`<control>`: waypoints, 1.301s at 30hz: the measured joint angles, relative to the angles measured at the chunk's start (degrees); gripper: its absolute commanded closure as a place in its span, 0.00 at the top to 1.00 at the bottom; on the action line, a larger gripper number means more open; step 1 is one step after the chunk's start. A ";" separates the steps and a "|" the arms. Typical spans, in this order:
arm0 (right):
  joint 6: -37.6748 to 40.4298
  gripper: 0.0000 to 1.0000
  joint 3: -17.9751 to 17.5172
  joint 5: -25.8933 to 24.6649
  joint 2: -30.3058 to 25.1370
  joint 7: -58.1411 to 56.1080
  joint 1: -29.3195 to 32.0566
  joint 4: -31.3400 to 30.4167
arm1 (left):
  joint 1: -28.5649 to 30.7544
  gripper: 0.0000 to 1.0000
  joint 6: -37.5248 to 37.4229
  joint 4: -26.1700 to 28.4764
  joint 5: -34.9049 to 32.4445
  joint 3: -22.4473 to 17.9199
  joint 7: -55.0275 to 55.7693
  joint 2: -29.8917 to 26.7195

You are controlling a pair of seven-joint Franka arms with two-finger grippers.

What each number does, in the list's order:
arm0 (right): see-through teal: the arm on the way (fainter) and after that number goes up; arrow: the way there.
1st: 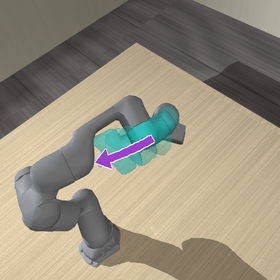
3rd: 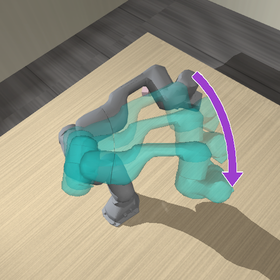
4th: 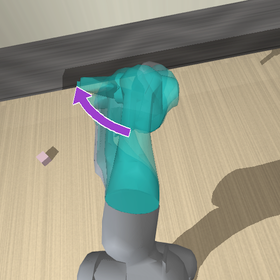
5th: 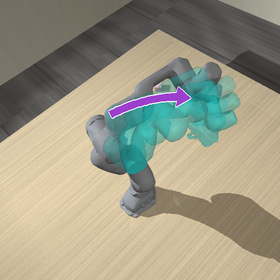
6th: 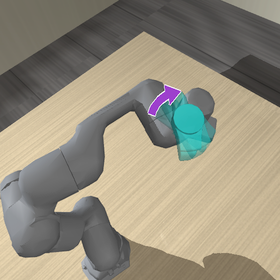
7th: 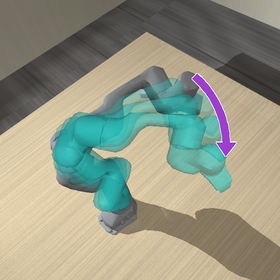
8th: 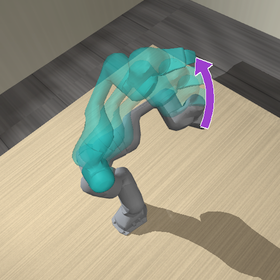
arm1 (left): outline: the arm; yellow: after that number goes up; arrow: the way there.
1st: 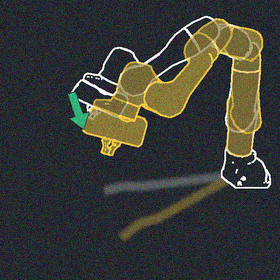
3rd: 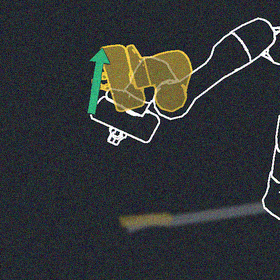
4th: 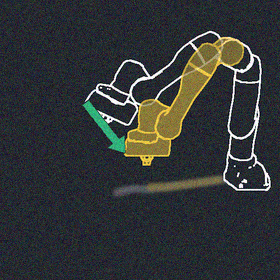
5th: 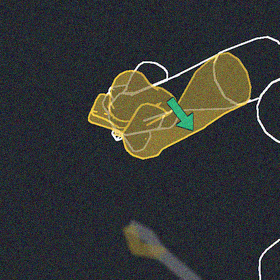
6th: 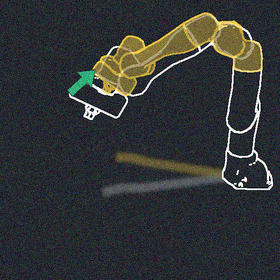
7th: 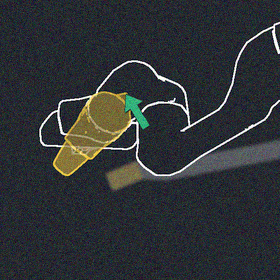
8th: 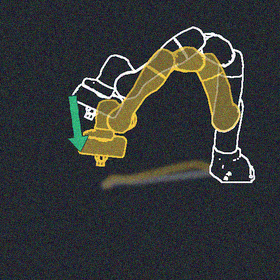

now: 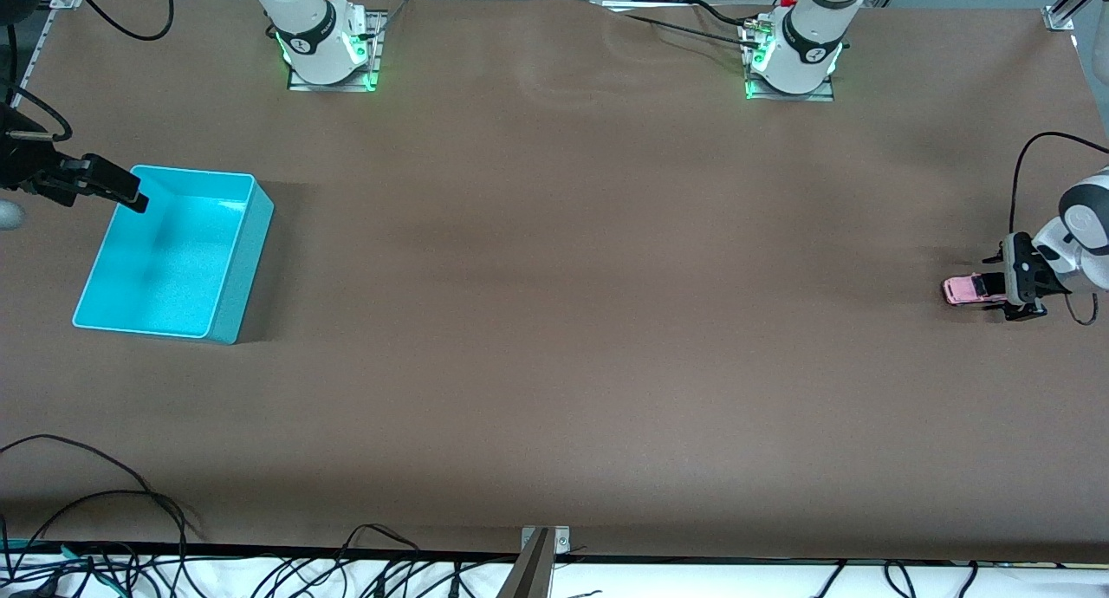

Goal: Wind and store pink jeep toy

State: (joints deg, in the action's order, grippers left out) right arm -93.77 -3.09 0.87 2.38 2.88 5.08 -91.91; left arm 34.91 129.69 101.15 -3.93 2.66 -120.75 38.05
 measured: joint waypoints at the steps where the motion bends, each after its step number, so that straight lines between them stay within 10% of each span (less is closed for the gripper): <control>1: 0.00 1.00 0.00 0.00 0.00 0.00 0.00 0.00 | -0.02 1.00 -0.58 -0.41 0.00 0.04 0.02 -0.11; 39: 0.00 1.00 0.00 0.01 0.00 0.00 0.00 0.01 | -4.96 1.00 -33.75 -18.10 -0.01 9.22 37.22 -10.46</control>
State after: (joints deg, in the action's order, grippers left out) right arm -93.77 -3.10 0.88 2.39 2.88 5.08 -91.90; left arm 29.95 95.95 83.05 -3.93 11.88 -83.54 27.59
